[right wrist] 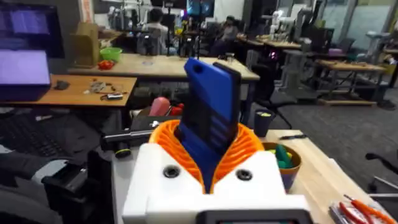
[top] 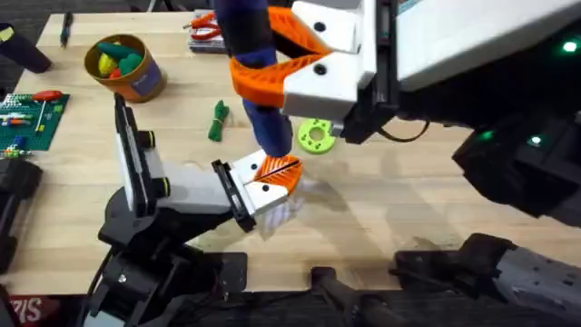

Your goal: Pick up the gripper from the table and insert it into the empty holder that is missing its gripper. Then pick up a screw, insert it into the mounting hole, and use the screwdriver to tighten it. Finally, clean up the table by picking up the vegetable and placing it into the bucket.

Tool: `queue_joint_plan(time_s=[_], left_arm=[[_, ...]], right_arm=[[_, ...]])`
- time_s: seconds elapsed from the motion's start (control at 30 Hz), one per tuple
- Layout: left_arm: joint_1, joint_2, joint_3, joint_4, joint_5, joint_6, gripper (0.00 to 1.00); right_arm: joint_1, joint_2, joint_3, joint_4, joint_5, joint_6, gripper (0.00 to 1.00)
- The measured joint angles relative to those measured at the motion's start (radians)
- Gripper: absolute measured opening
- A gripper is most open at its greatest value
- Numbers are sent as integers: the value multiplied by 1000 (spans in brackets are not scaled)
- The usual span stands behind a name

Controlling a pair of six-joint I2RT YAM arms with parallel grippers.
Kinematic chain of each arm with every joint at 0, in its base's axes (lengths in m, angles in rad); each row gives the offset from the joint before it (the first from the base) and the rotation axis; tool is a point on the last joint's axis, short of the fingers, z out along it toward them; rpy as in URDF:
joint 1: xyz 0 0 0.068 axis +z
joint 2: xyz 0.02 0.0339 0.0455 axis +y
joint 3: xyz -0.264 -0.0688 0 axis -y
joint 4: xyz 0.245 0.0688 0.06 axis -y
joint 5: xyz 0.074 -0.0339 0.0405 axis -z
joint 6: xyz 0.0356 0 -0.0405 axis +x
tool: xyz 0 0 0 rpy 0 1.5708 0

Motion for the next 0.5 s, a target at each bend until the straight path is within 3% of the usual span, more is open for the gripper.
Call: queue_joint_plan(time_s=[0.5], left_arm=[[0,0,0,0,0,0,8]], right_arm=[[93,168,-1,176,-9,-42,38]])
